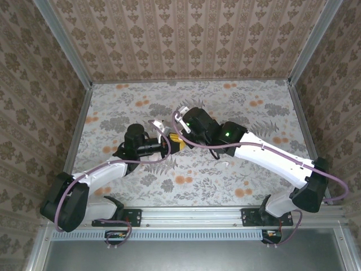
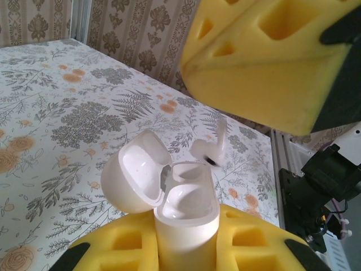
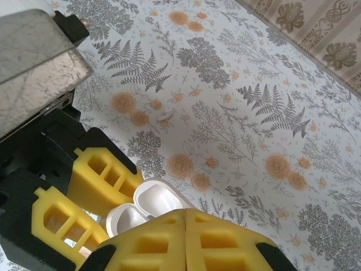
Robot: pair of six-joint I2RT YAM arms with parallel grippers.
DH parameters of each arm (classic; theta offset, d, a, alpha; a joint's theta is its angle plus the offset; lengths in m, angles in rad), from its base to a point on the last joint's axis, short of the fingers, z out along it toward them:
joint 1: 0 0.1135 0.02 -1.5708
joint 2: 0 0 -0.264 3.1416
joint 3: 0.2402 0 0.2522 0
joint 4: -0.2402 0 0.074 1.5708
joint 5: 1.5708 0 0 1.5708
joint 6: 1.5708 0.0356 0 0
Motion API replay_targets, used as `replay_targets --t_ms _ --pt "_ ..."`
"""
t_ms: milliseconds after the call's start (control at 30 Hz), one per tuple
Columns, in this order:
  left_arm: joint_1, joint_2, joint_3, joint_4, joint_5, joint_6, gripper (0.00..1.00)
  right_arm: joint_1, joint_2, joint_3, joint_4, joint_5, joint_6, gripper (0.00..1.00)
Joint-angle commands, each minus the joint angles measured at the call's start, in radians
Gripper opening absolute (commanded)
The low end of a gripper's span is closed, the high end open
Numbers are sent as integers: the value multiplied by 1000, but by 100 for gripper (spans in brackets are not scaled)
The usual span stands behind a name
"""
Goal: Insert the wireless bluetooth earbuds into the charging case
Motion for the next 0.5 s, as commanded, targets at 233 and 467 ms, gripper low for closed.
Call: replay_targets --t_ms 233,467 --pt "-6 -27 -5 26 -11 -8 0 0 -8 -21 17 4 47 8" --pt "-2 -31 -6 -18 -38 32 0 -75 -58 -51 21 -107 160 11"
